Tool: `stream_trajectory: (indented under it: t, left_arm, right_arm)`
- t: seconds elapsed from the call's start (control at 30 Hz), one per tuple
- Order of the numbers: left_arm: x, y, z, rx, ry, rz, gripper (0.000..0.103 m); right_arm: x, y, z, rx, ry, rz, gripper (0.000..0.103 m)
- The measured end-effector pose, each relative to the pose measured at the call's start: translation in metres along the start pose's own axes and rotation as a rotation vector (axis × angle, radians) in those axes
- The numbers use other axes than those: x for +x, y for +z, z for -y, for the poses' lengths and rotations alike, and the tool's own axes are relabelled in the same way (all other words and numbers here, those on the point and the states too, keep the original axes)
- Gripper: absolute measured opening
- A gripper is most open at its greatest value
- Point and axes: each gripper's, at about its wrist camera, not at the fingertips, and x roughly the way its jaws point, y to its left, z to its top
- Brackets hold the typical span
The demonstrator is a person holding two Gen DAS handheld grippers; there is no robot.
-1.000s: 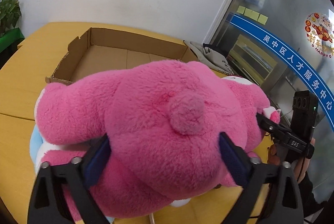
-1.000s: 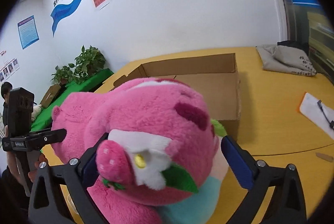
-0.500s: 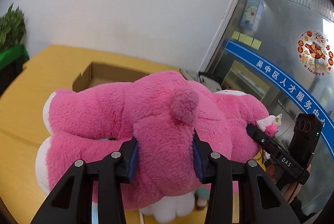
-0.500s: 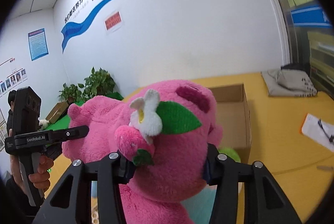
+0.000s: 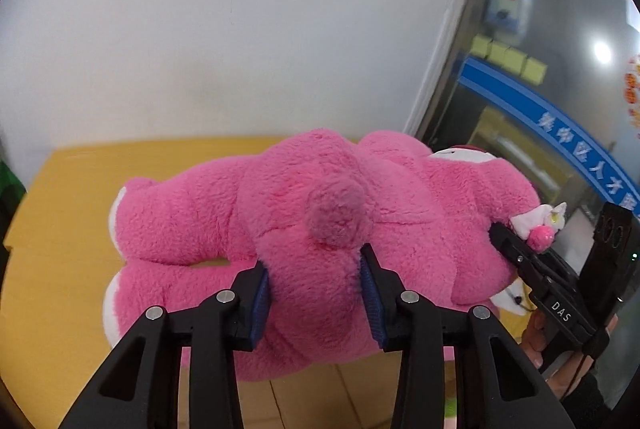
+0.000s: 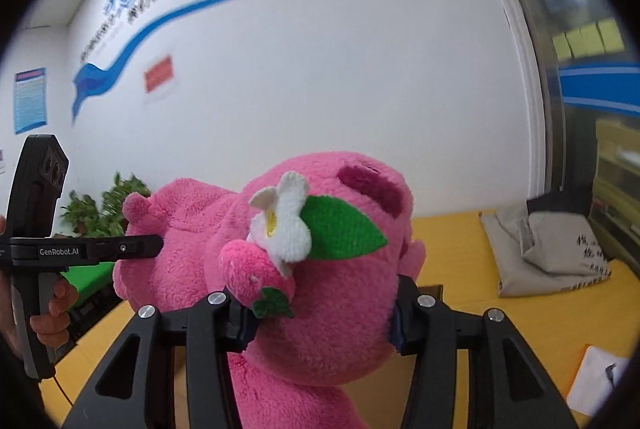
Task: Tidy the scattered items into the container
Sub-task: 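Lower the pink bear into the cardboard box and open both grippers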
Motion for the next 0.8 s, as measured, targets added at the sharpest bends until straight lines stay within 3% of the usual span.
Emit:
stream_trajectory:
  t: [0.03, 0.13, 0.2, 0.27, 0.3, 0.43, 0.5, 0.57, 0.63, 0.7, 0.8]
  left_arm:
    - [0.027, -0.002, -0.007, -0.012, 0.017, -0.048, 0.034]
    - [0.107, -0.020, -0.029, -0.050, 0.034, -0.232, 0.002]
    - [0.144, -0.038, -0.032, -0.048, -0.001, -0.321, 0.002]
    - [0.153, -0.042, -0.027, -0.019, 0.015, -0.308, 0.002]
    - [0.151, -0.039, -0.024, -0.002, 0.029, -0.298, 0.002]
    - [0.135, -0.030, -0.017, 0.039, 0.066, -0.287, 0.003]
    - [0.110, -0.028, -0.016, 0.034, 0.071, -0.269, 0.020]
    - [0.073, -0.036, -0.014, 0.007, 0.073, -0.257, 0.074]
    - [0.024, -0.057, -0.007, 0.023, 0.122, -0.197, 0.080]
    - [-0.035, -0.083, 0.003, 0.069, 0.206, -0.092, 0.081]
    - [-0.108, -0.120, 0.018, 0.059, 0.273, 0.053, 0.100]
  right_arm:
    - [0.021, -0.008, 0.007, 0.011, -0.027, -0.041, 0.049]
    - [0.087, -0.044, 0.031, 0.088, -0.119, -0.247, 0.053]
    - [0.115, -0.072, 0.039, 0.116, -0.204, -0.398, 0.060]
    - [0.127, -0.090, 0.047, 0.153, -0.263, -0.488, 0.066]
    - [0.126, -0.090, 0.053, 0.183, -0.271, -0.492, 0.072]
    - [0.119, -0.079, 0.057, 0.181, -0.271, -0.492, 0.077]
    - [0.110, -0.075, 0.055, 0.178, -0.250, -0.497, 0.077]
    - [0.087, -0.070, 0.047, 0.170, -0.192, -0.486, 0.080]
    - [0.057, -0.071, 0.032, 0.147, -0.144, -0.475, 0.084]
    - [0.023, -0.073, 0.016, 0.108, -0.150, -0.450, 0.086]
    - [-0.028, -0.081, -0.013, 0.076, -0.176, -0.375, 0.086]
